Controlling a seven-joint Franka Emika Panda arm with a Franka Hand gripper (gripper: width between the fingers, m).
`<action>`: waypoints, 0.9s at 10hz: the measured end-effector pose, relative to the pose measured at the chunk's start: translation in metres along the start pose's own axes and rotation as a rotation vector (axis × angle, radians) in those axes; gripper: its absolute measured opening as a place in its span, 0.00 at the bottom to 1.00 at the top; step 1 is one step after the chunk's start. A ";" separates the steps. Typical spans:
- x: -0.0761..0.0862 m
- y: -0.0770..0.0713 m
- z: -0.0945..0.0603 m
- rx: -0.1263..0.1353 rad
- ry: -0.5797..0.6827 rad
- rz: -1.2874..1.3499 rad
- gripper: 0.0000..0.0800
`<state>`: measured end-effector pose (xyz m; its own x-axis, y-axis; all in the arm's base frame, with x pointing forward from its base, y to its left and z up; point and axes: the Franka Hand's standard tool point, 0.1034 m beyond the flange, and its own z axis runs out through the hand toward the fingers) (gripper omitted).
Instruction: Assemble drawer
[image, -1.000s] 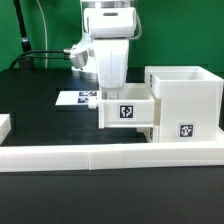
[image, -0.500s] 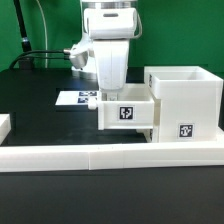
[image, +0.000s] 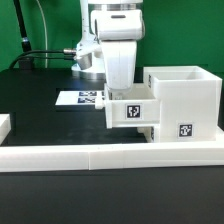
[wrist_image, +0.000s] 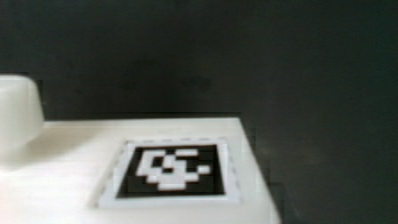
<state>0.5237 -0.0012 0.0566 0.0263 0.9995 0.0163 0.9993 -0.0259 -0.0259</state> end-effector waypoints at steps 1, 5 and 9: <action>0.000 0.000 0.000 0.000 0.000 0.000 0.06; 0.003 0.003 0.002 -0.005 -0.006 -0.028 0.06; -0.002 0.004 0.003 -0.026 -0.003 -0.015 0.06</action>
Offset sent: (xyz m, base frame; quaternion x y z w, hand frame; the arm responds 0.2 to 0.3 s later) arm 0.0069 0.0150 -0.0007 0.0023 -0.0084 -0.0710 0.9974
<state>0.5273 -0.0030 0.0538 0.0108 0.9998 0.0135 0.9999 -0.0108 0.0002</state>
